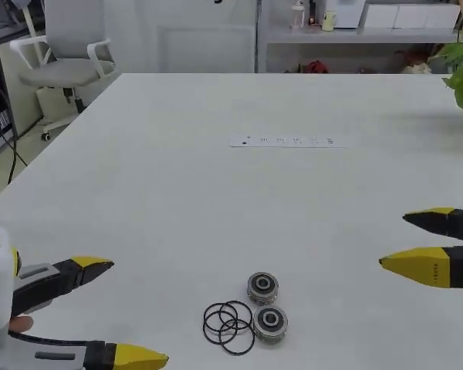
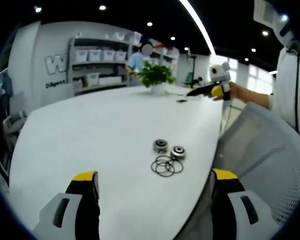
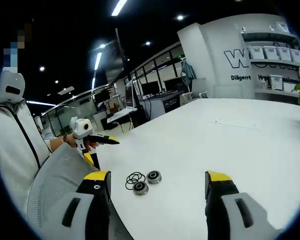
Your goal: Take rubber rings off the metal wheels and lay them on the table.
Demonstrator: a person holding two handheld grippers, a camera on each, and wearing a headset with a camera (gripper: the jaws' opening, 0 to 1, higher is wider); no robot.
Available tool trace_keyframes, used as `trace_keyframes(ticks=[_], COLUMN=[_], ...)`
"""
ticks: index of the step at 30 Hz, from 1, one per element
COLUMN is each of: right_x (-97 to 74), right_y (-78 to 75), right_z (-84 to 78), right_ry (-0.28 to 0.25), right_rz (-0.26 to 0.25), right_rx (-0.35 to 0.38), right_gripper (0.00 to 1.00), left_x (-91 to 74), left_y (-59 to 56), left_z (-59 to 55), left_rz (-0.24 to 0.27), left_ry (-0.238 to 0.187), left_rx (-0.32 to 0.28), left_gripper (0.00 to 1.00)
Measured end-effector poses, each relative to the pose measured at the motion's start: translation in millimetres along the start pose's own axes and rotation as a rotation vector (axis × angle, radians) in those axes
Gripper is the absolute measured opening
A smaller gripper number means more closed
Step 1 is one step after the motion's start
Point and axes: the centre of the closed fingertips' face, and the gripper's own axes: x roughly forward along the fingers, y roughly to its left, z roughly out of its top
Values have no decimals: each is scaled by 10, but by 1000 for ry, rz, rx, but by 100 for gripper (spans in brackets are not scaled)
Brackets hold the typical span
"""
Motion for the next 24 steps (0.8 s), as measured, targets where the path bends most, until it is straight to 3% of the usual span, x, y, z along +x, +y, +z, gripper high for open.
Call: trace_keyframes(ticks=[7, 12, 24], right_x=[-85, -97, -53], right_y=[-24, -43, 63], right_z=[-267, -529, -874], right_ry=[12, 72, 165], right_rz=[-30, -51, -45], right_rx=[56, 83, 90], right_gripper=[77, 79, 83], left_x=[-1, 7, 34], left_y=[22, 8, 1], left_z=[-50, -89, -155], left_rz=[2, -6, -8], left_ry=[17, 34, 53], left_rx=[-9, -8, -18], left_gripper=[100, 100, 100])
